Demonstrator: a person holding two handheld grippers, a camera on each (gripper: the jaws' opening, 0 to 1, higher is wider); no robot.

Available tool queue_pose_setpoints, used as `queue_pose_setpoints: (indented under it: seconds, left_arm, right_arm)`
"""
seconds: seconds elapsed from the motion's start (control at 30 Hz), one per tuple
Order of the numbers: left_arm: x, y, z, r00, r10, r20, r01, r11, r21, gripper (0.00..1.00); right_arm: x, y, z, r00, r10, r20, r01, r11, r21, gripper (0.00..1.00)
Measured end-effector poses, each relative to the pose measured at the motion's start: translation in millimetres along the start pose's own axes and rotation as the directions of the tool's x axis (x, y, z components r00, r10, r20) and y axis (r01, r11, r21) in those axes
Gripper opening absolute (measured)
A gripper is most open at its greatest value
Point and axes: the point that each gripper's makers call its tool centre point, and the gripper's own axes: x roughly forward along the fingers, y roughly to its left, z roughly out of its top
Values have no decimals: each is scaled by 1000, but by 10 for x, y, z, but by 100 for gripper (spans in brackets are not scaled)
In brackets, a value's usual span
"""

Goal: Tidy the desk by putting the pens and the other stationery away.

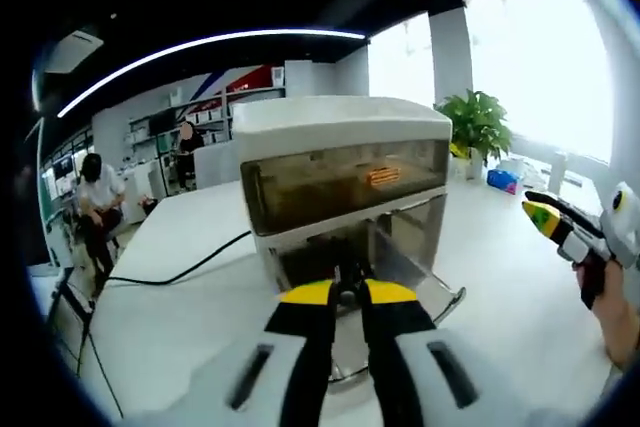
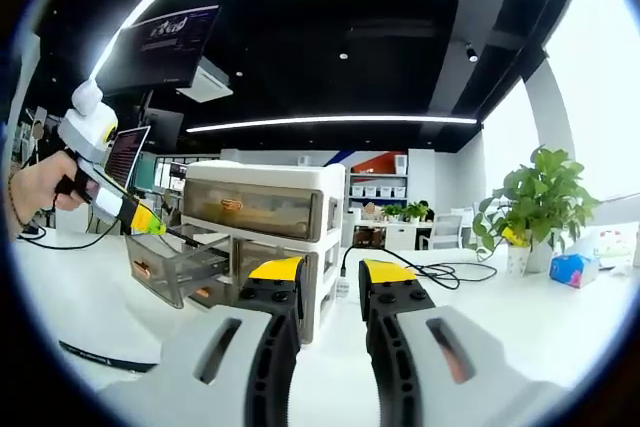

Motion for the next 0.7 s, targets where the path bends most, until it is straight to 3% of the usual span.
queue_pose_setpoints:
  seconds: [0.2,0.33,0.43,0.53,0.7]
  left_arm:
    - [35,-11,100,998,-1,59,0,1000,15,12]
    - [-13,-75,162,987,-90,136,89,996,12,15]
    - [24,-90,100,989,-111,101,111,994,2,20]
    - [-130,-123,214,972,-125,198,116,992,59,20]
    - [-294,-54,163,963,-119,243,94,989,112,20]
  right_arm:
    - [-12,31,63,999,24,24,-25,999,32,25]
    - [9,90,36,999,50,12,-50,998,33,25]
    - [20,114,11,998,56,1,-56,998,28,25]
    - [25,125,9,998,60,-1,-60,998,21,25]
    - [54,164,-57,997,76,-26,-75,997,23,25]
